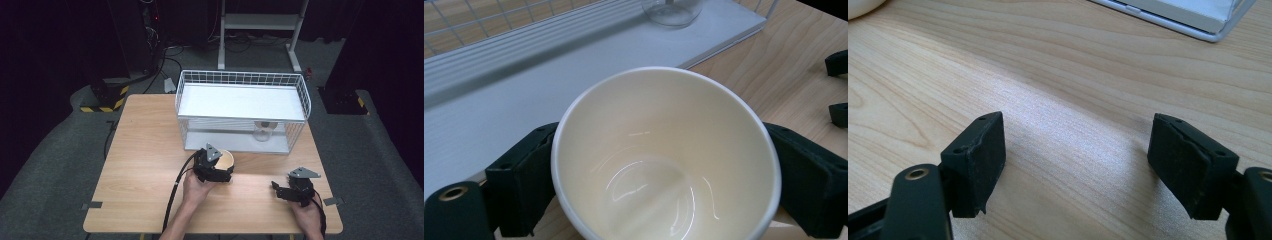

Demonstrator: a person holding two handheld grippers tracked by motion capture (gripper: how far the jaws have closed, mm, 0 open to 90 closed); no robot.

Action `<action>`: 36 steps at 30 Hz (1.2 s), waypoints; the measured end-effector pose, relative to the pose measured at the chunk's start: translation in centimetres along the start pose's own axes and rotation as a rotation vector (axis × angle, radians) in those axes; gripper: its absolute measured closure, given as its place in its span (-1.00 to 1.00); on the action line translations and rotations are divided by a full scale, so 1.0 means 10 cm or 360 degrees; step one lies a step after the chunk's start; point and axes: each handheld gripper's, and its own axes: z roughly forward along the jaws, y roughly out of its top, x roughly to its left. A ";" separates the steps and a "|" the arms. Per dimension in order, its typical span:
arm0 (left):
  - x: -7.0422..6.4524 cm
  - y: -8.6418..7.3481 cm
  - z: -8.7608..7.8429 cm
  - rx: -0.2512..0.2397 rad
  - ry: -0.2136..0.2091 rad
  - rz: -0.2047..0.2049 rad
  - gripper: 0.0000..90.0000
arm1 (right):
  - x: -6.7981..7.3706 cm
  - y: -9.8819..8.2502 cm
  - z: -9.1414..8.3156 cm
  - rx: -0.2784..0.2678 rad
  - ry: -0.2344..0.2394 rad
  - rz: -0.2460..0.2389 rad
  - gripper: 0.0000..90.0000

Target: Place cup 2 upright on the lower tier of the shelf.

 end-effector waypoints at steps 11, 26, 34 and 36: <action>-0.01 0.01 -0.01 0.0007 0.0025 -0.0001 -0.78 | 0.00 0.00 0.00 0.0000 0.0000 0.0000 -0.48; 0.09 0.02 -0.02 -0.0005 0.0044 -0.0056 -0.78 | 0.00 0.00 0.00 0.0000 0.0000 0.0001 -0.48; 0.13 0.09 -0.03 0.0005 0.0061 -0.0023 -0.78 | 0.00 0.00 0.00 -0.0001 0.0000 -0.0004 -0.48; 0.13 0.12 -0.03 -0.0011 0.0064 -0.0021 -0.78 | 0.00 0.00 0.00 -0.0001 0.0001 -0.0005 -0.48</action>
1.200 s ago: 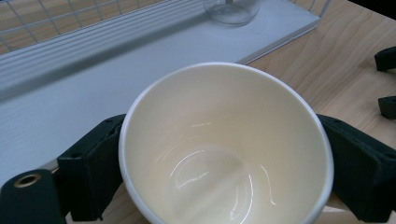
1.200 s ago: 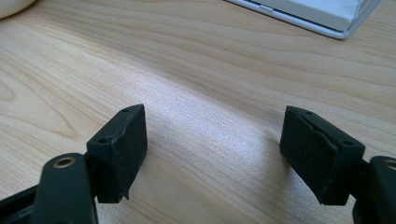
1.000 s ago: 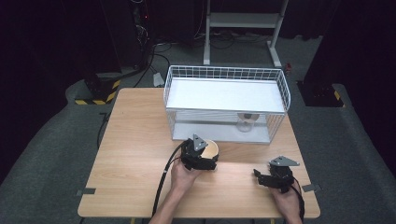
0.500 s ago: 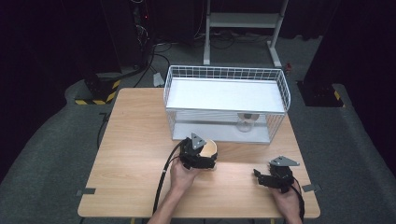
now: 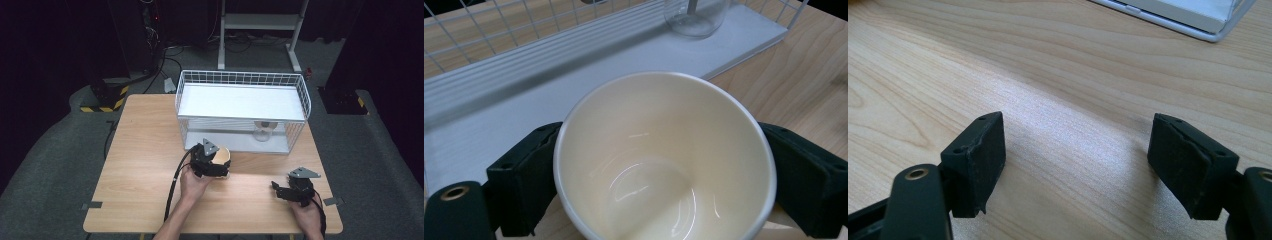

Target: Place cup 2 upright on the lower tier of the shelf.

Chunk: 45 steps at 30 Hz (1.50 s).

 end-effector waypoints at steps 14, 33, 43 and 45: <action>0.08 0.18 0.11 0.0009 0.0050 0.0015 -0.78 | 0.00 0.00 0.00 0.0000 -0.0001 0.0000 -0.48; 0.26 0.31 0.23 -0.0045 0.0105 -0.0075 -0.77 | 0.00 0.00 0.00 0.0000 -0.0001 0.0000 -0.48; 0.32 0.30 0.29 -0.0063 0.0132 -0.0093 -0.77 | 0.00 0.00 0.00 0.0000 -0.0001 0.0000 -0.48; 0.32 0.30 0.30 -0.0074 0.0137 -0.0097 -0.77 | 0.00 0.00 0.00 0.0000 -0.0001 0.0000 -0.48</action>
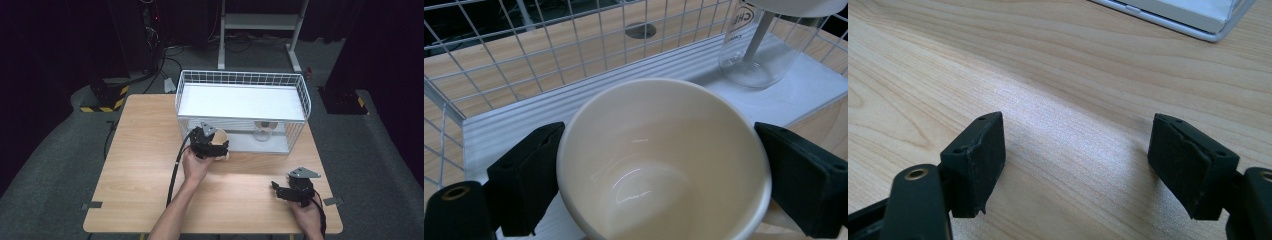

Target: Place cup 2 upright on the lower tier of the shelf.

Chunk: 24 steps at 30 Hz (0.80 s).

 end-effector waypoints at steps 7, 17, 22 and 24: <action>0.02 0.04 0.06 0.0000 0.0009 -0.0005 -0.77 | 0.00 0.00 0.00 0.0000 0.0000 0.0001 -0.48; 0.02 0.07 0.15 -0.0029 0.0034 -0.0007 -0.77 | 0.00 0.00 0.00 0.0000 0.0000 0.0000 -0.48; 0.02 0.07 0.18 -0.0052 0.0042 -0.0002 -0.77 | 0.00 0.00 0.00 0.0000 0.0000 0.0000 -0.48; 0.02 0.07 0.18 -0.0061 0.0047 0.0000 -0.77 | 0.00 0.00 0.00 0.0000 0.0000 0.0000 -0.48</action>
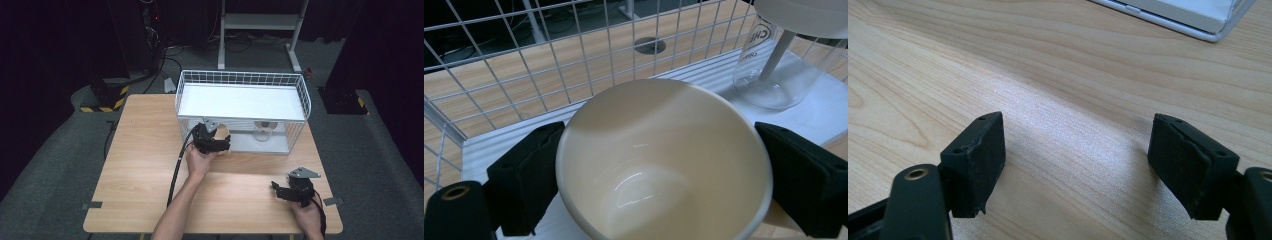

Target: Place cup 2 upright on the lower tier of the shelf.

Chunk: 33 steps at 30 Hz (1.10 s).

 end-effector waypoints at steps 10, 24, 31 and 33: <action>-0.02 0.00 0.00 -0.0003 0.0024 -0.0018 -0.78 | 0.00 0.00 0.00 0.0000 0.0000 0.0001 -0.48; -0.02 0.03 -0.05 -0.0041 0.0024 -0.0043 -0.86 | 0.00 0.00 0.00 0.0000 0.0000 0.0000 -0.48; 0.00 0.04 -0.11 -0.0043 0.0020 -0.0054 -0.89 | 0.00 0.00 0.00 0.0000 -0.0001 0.0000 -0.49; 0.00 0.05 -0.15 -0.0043 0.0009 -0.0049 -0.89 | 0.00 0.00 0.00 -0.0002 0.0000 -0.0003 -0.49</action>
